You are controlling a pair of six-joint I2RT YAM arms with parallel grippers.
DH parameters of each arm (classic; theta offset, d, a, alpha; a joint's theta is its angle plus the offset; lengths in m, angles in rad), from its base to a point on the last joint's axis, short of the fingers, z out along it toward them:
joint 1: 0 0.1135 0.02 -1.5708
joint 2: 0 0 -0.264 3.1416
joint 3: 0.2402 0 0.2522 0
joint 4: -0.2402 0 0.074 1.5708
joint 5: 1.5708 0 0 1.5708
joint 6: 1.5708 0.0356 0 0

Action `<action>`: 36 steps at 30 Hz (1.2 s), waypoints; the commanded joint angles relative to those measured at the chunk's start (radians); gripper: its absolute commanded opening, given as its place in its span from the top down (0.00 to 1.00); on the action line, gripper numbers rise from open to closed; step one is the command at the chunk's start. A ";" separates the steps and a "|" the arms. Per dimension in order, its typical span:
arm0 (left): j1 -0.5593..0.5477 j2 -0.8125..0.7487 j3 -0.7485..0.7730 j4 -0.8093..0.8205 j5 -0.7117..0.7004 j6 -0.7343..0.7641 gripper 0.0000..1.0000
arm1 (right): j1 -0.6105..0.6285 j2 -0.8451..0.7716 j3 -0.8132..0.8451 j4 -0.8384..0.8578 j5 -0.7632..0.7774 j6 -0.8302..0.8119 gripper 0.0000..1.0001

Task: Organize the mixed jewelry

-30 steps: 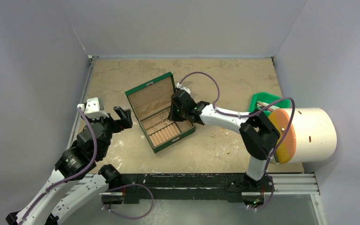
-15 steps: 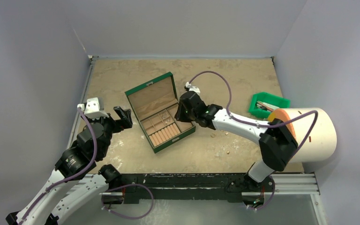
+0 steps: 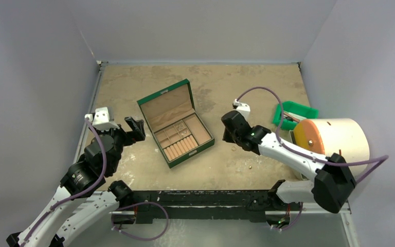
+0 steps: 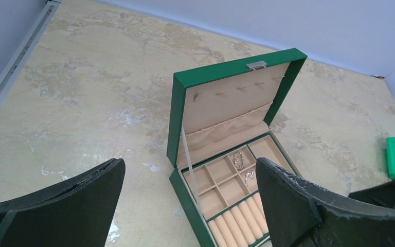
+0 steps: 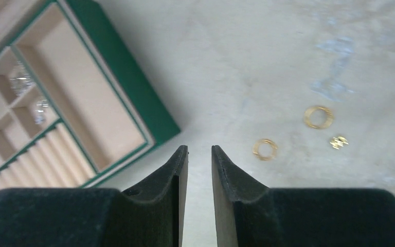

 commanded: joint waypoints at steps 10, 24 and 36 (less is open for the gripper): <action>0.012 0.024 0.036 0.028 0.002 0.002 0.01 | -0.138 -0.116 -0.169 -0.155 0.146 0.076 0.72; 0.015 0.030 0.035 0.031 0.004 0.002 0.02 | -0.243 0.012 -0.178 -0.093 0.093 0.065 0.73; 0.014 0.028 0.035 0.031 0.005 0.004 0.02 | -0.256 0.071 -0.172 -0.085 0.090 0.076 0.79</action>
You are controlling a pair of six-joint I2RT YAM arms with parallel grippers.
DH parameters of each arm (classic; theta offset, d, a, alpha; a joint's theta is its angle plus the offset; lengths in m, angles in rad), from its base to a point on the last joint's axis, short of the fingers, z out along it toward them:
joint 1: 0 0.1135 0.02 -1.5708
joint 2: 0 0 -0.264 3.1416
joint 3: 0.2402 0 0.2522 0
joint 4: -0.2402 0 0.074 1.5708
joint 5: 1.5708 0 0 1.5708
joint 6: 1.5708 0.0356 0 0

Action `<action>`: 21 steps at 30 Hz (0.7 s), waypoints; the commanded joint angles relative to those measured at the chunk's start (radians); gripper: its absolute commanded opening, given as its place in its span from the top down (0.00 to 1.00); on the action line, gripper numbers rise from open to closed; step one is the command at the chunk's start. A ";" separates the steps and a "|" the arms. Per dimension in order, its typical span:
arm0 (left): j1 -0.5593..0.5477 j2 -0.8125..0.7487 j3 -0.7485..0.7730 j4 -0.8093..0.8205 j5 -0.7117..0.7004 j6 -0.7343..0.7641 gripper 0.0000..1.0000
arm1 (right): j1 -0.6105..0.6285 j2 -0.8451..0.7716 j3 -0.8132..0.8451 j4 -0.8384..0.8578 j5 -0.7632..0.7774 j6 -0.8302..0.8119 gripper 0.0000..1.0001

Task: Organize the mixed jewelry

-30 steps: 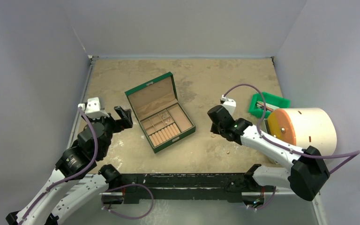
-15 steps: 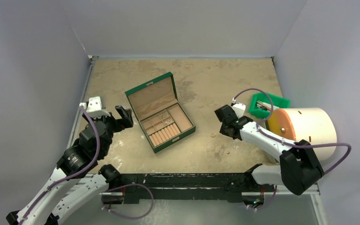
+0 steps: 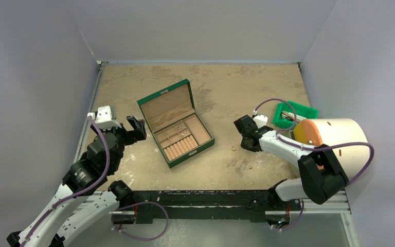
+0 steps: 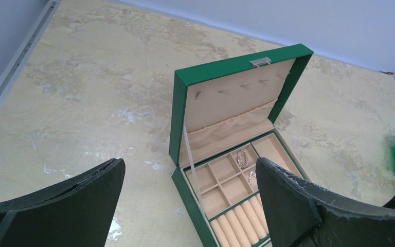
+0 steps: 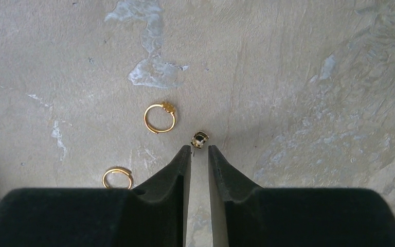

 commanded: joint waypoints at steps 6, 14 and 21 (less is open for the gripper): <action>0.007 0.003 0.036 0.030 0.003 0.004 0.01 | -0.008 0.015 0.008 0.020 0.011 0.022 0.84; 0.008 0.003 0.036 0.029 0.002 0.004 0.01 | -0.010 0.025 0.006 0.034 0.015 0.027 0.98; 0.008 0.004 0.035 0.029 0.000 0.004 0.01 | -0.013 0.020 0.007 0.031 0.010 0.024 1.00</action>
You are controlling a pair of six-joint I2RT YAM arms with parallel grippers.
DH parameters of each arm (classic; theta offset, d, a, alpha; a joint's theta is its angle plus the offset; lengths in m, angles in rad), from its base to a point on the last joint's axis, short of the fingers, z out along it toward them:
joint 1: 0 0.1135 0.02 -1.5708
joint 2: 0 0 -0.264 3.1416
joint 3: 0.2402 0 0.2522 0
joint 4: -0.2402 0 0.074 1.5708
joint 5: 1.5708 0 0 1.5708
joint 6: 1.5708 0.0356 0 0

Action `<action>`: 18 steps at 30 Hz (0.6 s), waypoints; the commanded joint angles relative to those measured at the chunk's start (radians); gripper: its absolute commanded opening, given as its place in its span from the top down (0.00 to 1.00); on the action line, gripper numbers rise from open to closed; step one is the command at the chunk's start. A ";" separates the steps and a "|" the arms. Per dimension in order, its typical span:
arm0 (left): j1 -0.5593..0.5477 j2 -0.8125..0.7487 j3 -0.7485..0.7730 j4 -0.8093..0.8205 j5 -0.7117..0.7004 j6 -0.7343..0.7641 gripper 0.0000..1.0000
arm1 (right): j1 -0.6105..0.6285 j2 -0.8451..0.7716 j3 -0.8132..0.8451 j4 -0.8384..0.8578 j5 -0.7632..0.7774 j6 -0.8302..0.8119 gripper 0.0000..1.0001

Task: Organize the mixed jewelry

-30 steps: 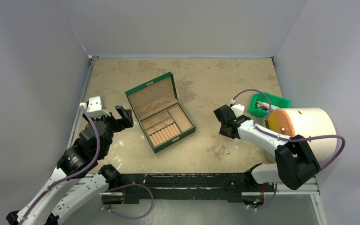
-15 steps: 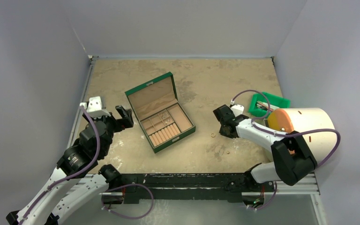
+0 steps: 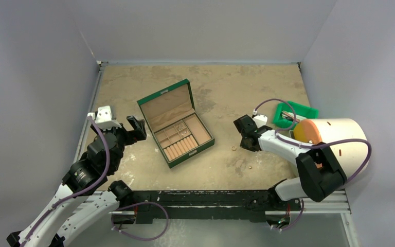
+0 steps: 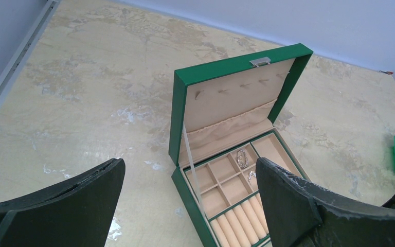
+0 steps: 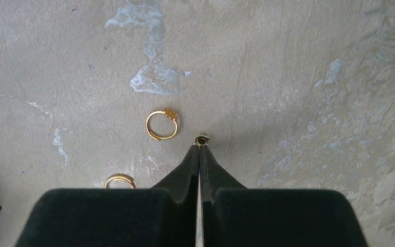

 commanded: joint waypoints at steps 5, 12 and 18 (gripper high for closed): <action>0.007 0.007 0.036 0.029 -0.002 0.004 0.01 | -0.005 -0.065 0.008 -0.001 -0.001 0.001 1.00; 0.012 0.003 0.035 0.031 0.002 0.004 0.01 | -0.007 -0.169 0.012 0.017 -0.064 -0.048 1.00; 0.018 0.000 0.036 0.033 0.009 0.004 0.02 | -0.005 -0.273 0.011 0.107 -0.164 -0.148 1.00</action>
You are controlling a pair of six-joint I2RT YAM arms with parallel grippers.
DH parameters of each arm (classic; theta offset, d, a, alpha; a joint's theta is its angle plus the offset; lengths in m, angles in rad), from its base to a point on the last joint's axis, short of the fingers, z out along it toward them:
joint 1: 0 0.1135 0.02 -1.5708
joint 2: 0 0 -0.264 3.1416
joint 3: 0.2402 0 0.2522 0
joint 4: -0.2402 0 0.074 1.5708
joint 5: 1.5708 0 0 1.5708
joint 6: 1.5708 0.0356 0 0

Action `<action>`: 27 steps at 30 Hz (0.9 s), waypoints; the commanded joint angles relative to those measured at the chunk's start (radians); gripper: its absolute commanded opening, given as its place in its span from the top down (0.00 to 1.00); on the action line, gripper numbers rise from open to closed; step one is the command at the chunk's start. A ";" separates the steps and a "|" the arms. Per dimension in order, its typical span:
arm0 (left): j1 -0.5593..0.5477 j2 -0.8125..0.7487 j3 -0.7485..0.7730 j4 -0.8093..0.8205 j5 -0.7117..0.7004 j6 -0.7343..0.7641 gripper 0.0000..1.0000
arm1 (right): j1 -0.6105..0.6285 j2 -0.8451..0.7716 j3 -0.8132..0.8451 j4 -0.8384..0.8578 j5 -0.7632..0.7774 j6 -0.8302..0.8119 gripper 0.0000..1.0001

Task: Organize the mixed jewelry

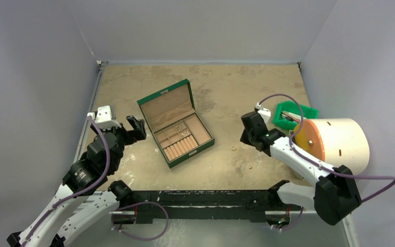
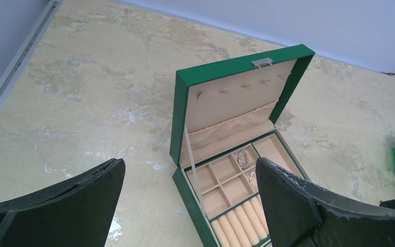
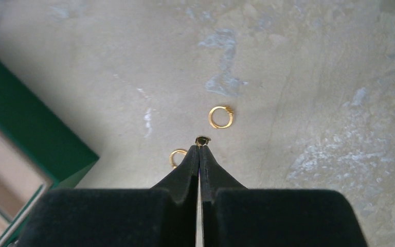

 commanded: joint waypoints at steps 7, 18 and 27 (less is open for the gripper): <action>0.011 -0.012 0.036 0.032 0.010 0.004 0.01 | 0.005 -0.084 0.024 0.199 -0.301 -0.156 1.00; 0.011 -0.029 0.034 0.032 0.013 0.002 0.01 | 0.105 0.021 0.132 0.342 -0.482 -0.186 1.00; 0.010 -0.034 0.034 0.032 0.014 0.001 0.02 | 0.281 0.236 0.329 0.380 -0.515 -0.256 1.00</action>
